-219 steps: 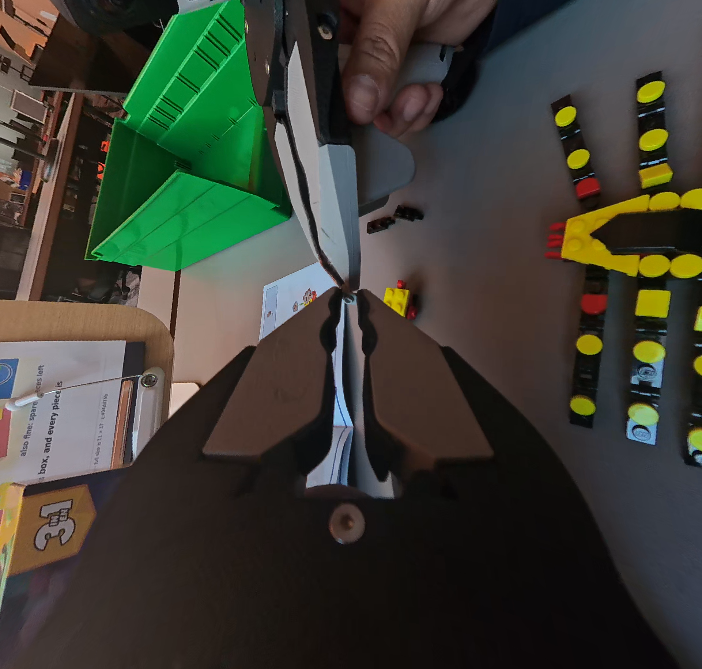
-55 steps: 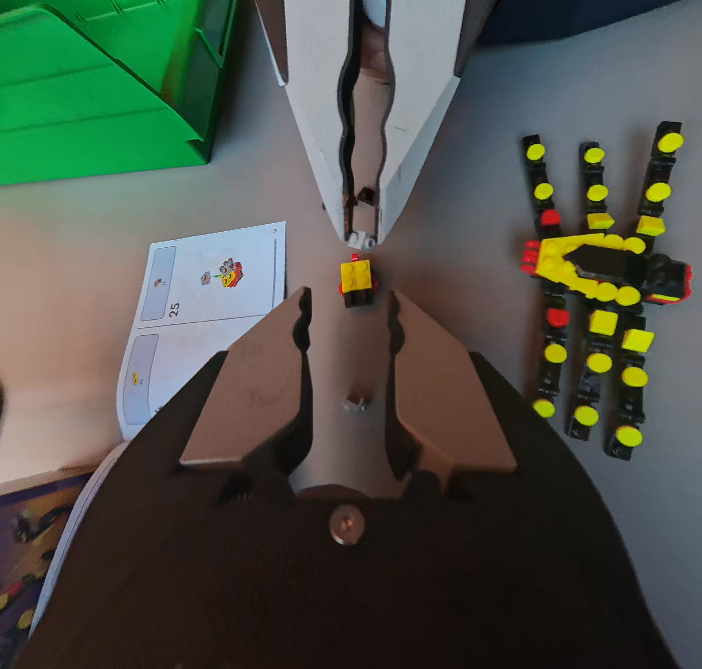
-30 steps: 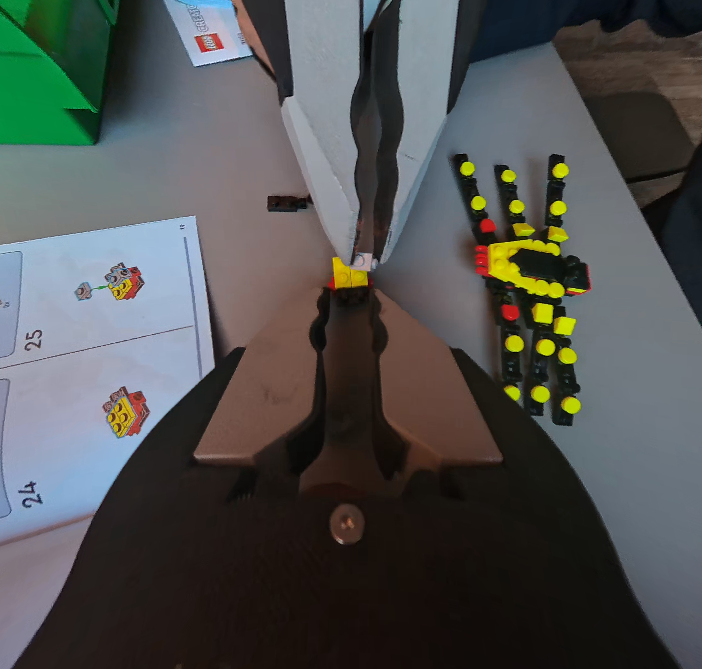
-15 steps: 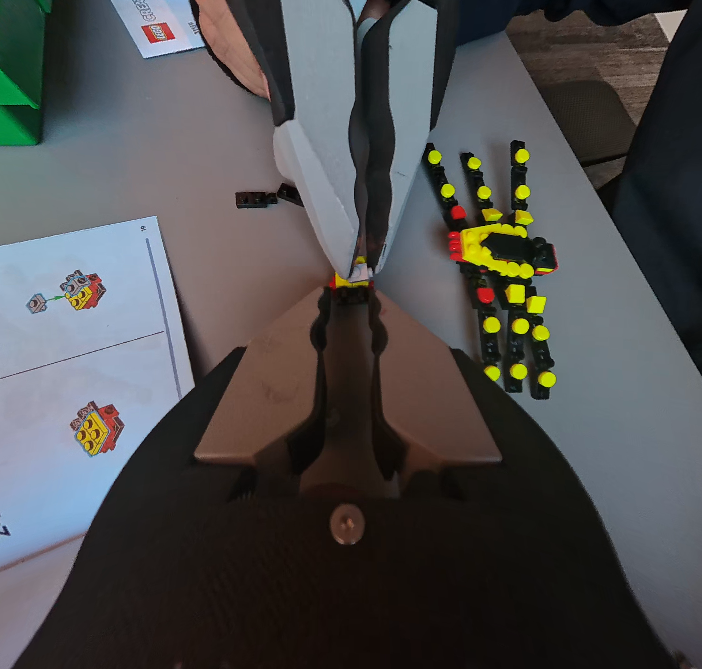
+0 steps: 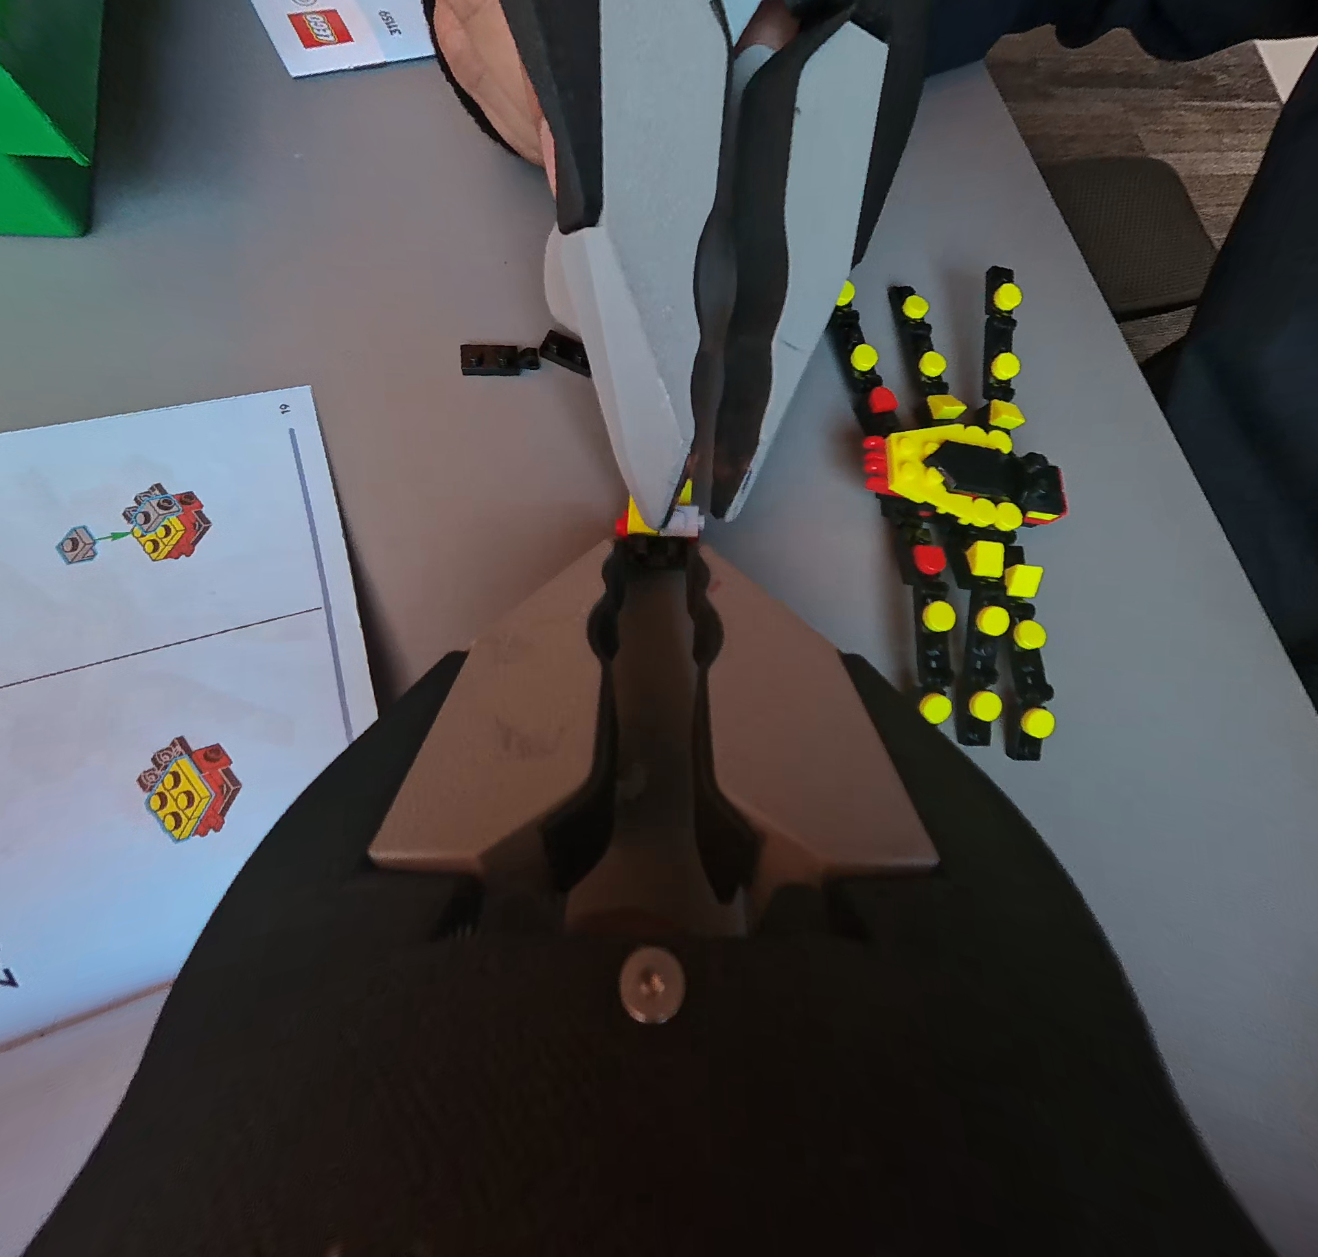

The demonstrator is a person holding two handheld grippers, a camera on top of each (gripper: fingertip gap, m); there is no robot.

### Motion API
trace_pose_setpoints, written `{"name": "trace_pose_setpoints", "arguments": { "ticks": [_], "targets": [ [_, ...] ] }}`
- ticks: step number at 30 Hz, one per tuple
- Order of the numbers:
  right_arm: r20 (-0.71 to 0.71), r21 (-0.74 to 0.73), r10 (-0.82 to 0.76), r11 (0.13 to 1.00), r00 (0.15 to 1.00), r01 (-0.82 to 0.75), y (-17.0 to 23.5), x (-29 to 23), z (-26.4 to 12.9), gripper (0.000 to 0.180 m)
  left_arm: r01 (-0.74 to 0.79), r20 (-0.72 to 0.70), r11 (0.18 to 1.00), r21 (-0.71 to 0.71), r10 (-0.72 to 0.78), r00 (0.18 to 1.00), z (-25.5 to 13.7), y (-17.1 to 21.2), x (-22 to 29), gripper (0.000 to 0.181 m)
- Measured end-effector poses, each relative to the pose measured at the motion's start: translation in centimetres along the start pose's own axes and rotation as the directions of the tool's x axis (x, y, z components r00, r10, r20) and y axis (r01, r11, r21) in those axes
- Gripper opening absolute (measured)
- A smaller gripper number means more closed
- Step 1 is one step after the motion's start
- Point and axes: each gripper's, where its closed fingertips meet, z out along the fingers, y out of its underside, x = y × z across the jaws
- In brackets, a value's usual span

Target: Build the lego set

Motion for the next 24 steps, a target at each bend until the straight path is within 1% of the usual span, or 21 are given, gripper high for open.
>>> {"name": "trace_pose_setpoints", "arguments": {
  "ticks": [7,18,22,24],
  "targets": [
    [-0.010,-0.002,0.005,1.000,1.000,-0.005,0.12,0.15,-0.12,0.011,0.014,-0.007,1.000,0.003,-0.013,1.000,-0.06,0.00,0.03,0.013],
    [-0.023,0.017,-0.008,1.000,1.000,0.008,-0.27,0.26,-0.42,0.012,0.024,-0.009,1.000,0.005,-0.024,1.000,-0.08,-0.01,-0.01,0.013],
    [-0.023,0.039,0.019,0.999,1.000,-0.018,-0.69,0.39,-0.62,0.010,0.024,-0.008,1.000,0.004,-0.024,1.000,-0.07,0.00,-0.02,0.013],
    [-0.023,0.047,0.061,0.997,0.998,-0.060,-0.82,0.66,-0.66,0.006,0.024,-0.008,1.000,0.004,-0.024,1.000,-0.07,0.00,-0.03,0.013]
  ]
}}
